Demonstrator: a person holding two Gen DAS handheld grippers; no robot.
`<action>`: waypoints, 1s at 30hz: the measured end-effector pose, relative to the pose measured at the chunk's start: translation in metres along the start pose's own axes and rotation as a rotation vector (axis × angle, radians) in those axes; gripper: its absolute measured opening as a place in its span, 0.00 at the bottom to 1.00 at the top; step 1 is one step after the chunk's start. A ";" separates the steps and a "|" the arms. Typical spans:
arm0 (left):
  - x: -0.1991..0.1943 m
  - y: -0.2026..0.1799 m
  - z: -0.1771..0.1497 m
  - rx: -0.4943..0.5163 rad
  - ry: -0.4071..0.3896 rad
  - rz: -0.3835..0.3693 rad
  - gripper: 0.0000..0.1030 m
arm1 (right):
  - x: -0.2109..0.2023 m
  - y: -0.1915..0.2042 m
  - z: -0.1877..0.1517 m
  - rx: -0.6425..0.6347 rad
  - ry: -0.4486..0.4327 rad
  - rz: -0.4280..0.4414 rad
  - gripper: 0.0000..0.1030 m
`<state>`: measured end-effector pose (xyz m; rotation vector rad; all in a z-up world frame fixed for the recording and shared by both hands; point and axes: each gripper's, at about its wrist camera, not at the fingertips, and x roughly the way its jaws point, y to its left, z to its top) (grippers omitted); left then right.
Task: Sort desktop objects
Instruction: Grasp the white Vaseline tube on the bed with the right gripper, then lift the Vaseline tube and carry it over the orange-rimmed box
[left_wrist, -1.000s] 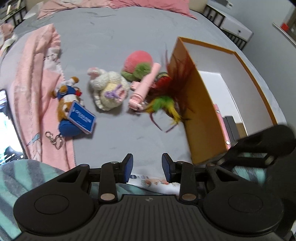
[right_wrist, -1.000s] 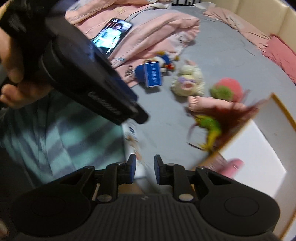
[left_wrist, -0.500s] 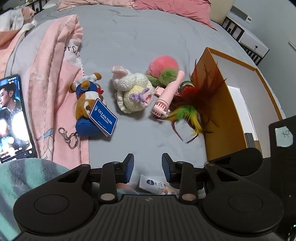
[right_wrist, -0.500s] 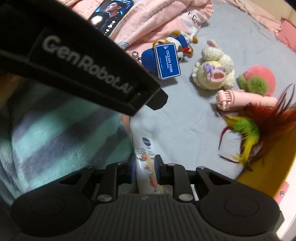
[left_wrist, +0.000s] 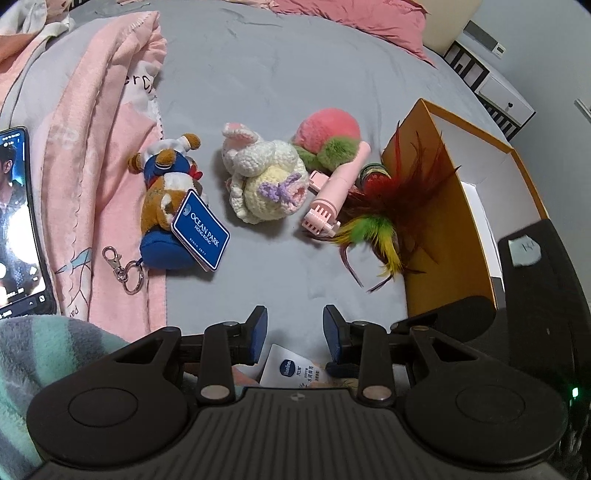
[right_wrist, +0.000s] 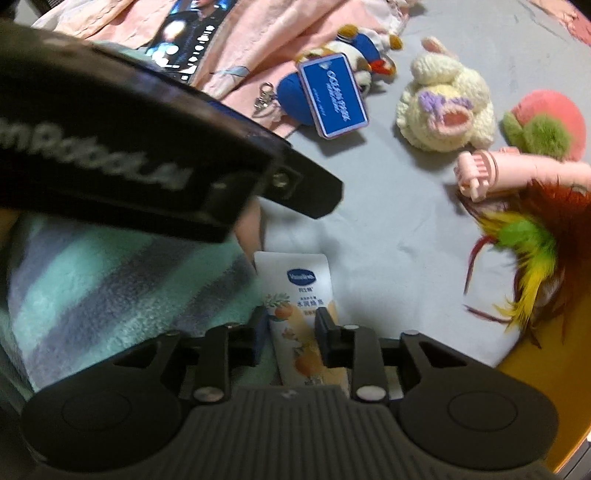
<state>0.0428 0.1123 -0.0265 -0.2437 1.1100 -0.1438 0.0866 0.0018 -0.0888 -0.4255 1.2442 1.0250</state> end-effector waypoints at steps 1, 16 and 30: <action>0.000 0.000 0.000 0.002 0.002 -0.002 0.37 | 0.000 -0.002 0.000 -0.004 0.009 0.007 0.40; 0.004 -0.001 0.000 0.014 0.017 0.012 0.37 | -0.009 0.003 -0.015 0.048 -0.003 -0.040 0.28; 0.004 -0.001 0.000 0.013 0.016 0.008 0.37 | -0.006 -0.023 0.010 0.146 0.009 -0.156 0.23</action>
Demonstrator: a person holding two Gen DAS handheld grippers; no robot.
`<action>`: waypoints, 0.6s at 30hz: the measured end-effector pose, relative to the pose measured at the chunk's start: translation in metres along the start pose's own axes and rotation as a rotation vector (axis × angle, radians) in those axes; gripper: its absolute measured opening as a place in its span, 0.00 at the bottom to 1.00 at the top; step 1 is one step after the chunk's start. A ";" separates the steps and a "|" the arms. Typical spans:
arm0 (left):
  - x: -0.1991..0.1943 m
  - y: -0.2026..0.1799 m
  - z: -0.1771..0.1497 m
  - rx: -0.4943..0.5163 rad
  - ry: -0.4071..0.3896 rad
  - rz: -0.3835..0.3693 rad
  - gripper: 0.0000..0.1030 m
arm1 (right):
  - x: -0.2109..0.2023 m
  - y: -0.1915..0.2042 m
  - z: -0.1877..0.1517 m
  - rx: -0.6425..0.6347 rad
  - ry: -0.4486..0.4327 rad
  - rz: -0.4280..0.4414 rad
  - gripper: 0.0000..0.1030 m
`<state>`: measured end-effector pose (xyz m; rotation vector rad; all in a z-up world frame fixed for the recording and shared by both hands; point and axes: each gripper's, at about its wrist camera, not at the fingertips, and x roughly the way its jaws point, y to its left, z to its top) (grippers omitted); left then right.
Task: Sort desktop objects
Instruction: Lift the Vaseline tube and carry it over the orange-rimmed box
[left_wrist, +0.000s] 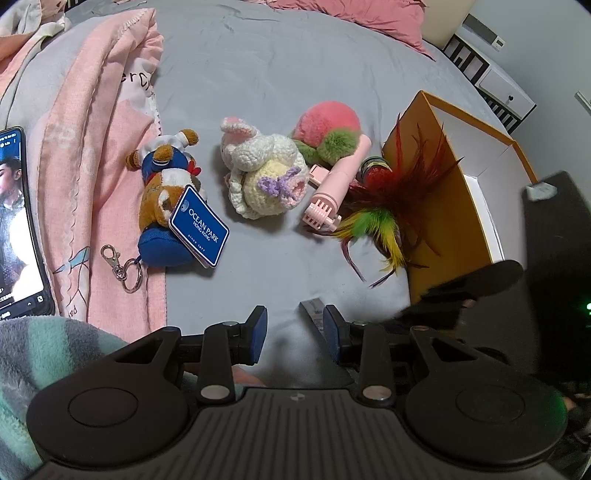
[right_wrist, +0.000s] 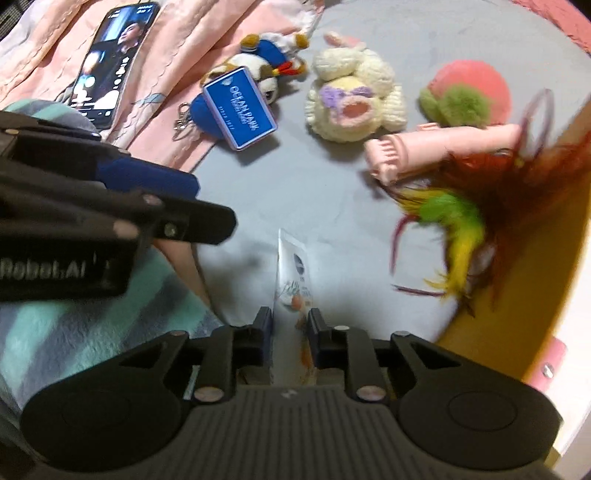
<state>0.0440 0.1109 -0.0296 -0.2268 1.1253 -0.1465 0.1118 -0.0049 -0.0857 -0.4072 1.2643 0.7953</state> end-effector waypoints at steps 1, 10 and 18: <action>0.000 0.000 0.000 -0.002 -0.001 -0.003 0.37 | 0.007 0.000 0.005 -0.012 0.002 -0.030 0.23; 0.001 0.002 0.002 -0.006 0.004 -0.017 0.37 | 0.005 0.001 0.016 -0.025 -0.026 -0.084 0.16; -0.003 -0.009 0.009 0.045 -0.024 -0.038 0.37 | -0.045 -0.014 -0.009 0.058 -0.170 -0.114 0.13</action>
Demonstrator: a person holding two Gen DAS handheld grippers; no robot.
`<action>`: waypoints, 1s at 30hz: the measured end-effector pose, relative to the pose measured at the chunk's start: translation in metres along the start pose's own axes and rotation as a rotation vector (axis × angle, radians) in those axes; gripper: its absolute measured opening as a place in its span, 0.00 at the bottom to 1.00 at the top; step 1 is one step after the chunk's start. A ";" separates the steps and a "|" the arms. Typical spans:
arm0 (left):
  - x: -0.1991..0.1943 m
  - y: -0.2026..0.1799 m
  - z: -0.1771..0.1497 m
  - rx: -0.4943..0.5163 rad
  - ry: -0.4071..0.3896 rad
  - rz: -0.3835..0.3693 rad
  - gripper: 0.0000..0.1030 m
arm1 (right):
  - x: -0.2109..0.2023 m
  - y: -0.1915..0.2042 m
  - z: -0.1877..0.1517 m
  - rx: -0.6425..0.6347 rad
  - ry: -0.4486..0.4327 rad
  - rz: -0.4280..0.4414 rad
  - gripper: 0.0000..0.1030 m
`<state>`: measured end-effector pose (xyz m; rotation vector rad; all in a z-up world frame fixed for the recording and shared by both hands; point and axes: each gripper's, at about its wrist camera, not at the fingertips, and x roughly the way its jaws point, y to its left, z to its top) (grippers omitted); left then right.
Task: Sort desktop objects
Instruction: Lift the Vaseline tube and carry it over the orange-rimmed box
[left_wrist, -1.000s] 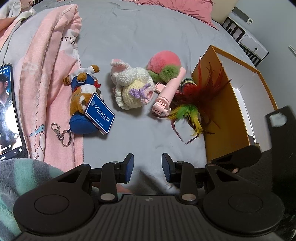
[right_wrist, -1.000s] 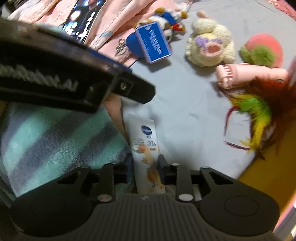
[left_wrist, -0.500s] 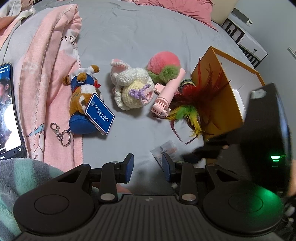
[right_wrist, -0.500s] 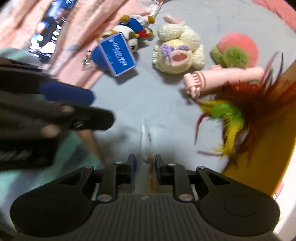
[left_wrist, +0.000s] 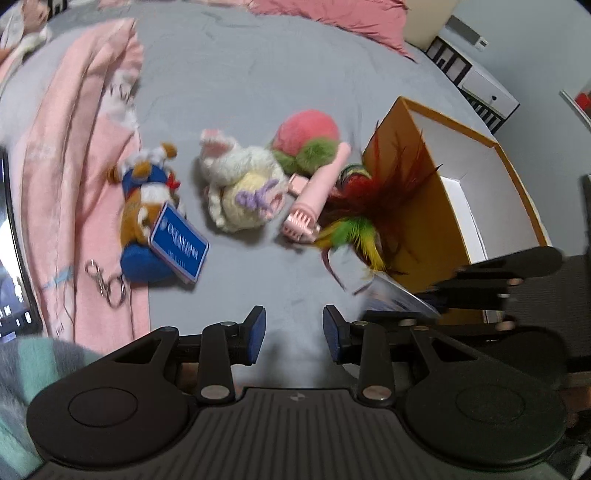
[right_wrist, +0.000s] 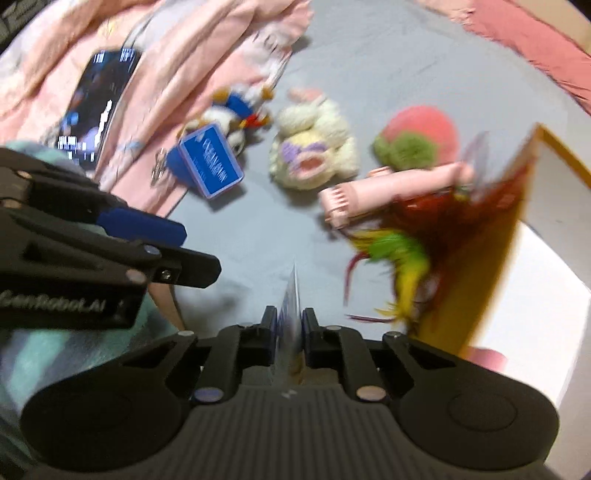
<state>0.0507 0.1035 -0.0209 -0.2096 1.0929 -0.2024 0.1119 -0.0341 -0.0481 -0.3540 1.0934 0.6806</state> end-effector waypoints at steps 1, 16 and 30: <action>-0.001 -0.003 0.001 0.020 -0.010 0.009 0.37 | -0.007 -0.004 -0.002 0.018 -0.018 -0.003 0.12; -0.002 -0.054 0.036 0.229 -0.105 -0.012 0.37 | -0.144 -0.065 -0.022 0.273 -0.398 -0.028 0.12; 0.078 -0.057 0.099 0.310 0.047 0.083 0.37 | -0.134 -0.129 -0.054 0.415 -0.350 -0.281 0.12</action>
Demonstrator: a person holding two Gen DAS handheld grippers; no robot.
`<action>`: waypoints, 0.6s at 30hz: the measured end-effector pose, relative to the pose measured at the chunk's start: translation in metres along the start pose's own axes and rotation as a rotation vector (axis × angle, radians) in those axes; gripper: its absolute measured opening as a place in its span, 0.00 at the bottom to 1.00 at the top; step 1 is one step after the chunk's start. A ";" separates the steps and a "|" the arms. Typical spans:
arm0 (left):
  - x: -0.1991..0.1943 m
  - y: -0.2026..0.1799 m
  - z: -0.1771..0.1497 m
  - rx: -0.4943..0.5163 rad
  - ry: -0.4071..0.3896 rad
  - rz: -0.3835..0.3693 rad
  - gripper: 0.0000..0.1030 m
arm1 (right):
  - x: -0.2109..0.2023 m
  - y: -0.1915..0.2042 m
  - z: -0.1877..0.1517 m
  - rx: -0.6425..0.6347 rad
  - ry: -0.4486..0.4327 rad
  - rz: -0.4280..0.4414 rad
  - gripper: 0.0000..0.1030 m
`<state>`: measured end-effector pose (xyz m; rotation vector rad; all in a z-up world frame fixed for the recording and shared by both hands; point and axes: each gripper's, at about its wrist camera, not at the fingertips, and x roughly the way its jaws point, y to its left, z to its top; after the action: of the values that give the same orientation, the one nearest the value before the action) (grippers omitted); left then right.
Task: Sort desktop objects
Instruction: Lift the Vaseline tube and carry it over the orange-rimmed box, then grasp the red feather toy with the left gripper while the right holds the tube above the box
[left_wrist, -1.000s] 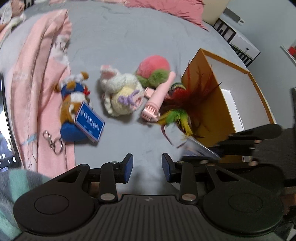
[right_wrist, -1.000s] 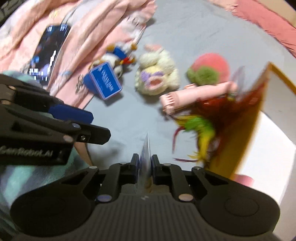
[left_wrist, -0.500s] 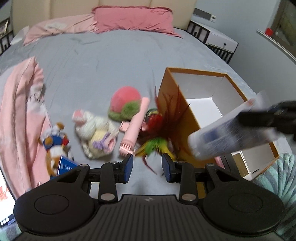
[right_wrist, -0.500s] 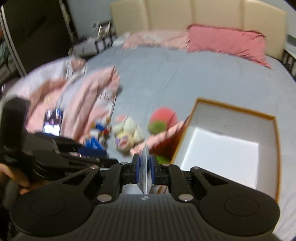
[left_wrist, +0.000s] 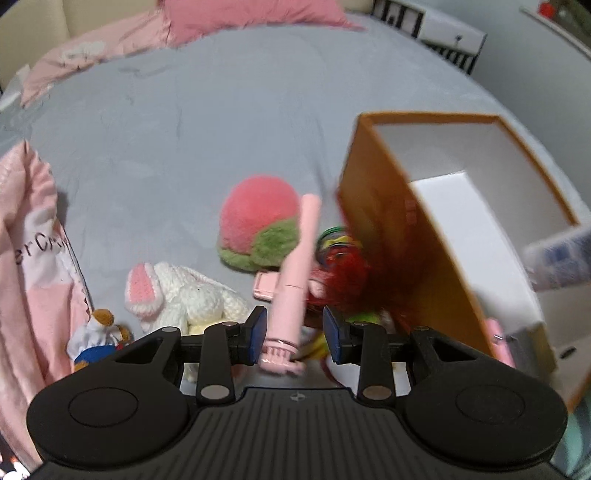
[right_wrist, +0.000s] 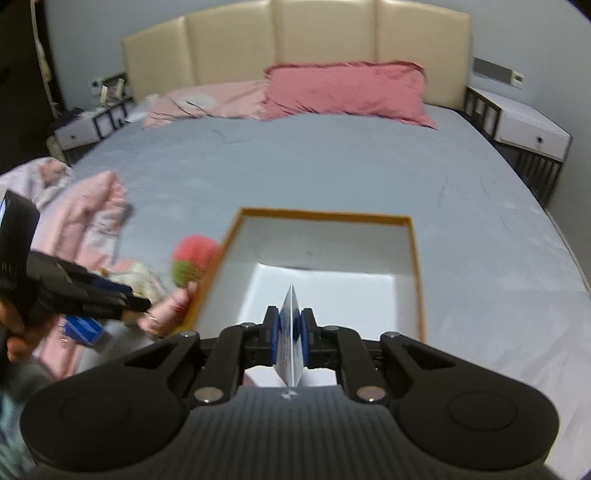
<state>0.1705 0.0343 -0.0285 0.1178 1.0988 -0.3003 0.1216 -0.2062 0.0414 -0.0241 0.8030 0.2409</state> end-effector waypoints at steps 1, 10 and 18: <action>0.007 0.002 0.002 0.001 0.016 -0.003 0.37 | 0.004 -0.003 -0.002 0.004 0.010 -0.004 0.12; 0.050 0.002 -0.003 0.031 0.101 0.027 0.35 | 0.025 -0.027 -0.017 0.032 0.065 -0.022 0.12; 0.032 -0.024 -0.013 0.246 -0.053 -0.021 0.35 | 0.037 -0.034 -0.021 0.034 0.087 -0.021 0.12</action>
<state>0.1653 0.0083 -0.0616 0.3155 1.0083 -0.4550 0.1387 -0.2344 -0.0018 -0.0108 0.8925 0.2071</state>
